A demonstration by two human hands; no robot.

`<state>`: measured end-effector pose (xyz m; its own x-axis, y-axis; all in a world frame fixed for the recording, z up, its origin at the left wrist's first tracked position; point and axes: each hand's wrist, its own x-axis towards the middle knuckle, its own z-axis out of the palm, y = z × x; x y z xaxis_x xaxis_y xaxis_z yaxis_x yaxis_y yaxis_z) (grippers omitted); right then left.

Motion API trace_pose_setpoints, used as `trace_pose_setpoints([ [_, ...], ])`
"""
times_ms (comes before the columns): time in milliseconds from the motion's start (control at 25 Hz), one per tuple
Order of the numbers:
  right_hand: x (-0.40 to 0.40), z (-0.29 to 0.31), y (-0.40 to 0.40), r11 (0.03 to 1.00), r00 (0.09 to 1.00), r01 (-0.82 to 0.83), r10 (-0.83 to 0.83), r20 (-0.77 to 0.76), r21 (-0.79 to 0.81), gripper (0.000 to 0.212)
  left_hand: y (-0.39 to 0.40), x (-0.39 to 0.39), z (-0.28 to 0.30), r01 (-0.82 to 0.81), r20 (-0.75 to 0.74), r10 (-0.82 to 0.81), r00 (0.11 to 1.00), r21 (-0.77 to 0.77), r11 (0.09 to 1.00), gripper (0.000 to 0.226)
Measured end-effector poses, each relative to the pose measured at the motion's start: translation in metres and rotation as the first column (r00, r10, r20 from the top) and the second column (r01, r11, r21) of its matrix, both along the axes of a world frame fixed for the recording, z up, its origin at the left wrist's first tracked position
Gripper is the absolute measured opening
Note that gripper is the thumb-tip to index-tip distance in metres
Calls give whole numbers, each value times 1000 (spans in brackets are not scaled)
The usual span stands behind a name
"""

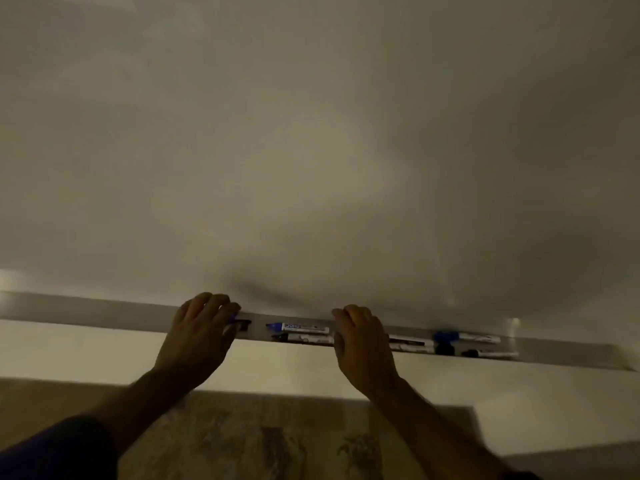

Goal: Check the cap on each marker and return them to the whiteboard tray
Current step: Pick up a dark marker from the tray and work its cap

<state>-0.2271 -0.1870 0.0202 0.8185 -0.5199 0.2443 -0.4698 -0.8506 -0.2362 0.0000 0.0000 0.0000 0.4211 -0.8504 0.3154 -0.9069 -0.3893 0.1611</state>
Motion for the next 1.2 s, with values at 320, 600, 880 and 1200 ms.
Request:
trace_pose_setpoints([
  [320, 26, -44, 16, 990, 986, -49, 70, -154, 135, 32, -10, -8, -29, 1, -93, 15, 996, 176, 984, 34],
  [600, 38, -56, 14, 991, 963, -20, 55, -264, 130, 33, -24, -10, -33, -9, -187, 58, 981, 249, 968, 21],
  [880, 41, -49, 7, 990, 972, -6, 39, -233, 141, 23, -31, -11, -32, 34, -343, 49, 938, 232, 972, 16],
  [1200, 29, -19, -5, 983, 998, 8, 3, -59, 184, 21, -42, -15, -11, -27, -545, 43, 837, 36, 999, 23],
])
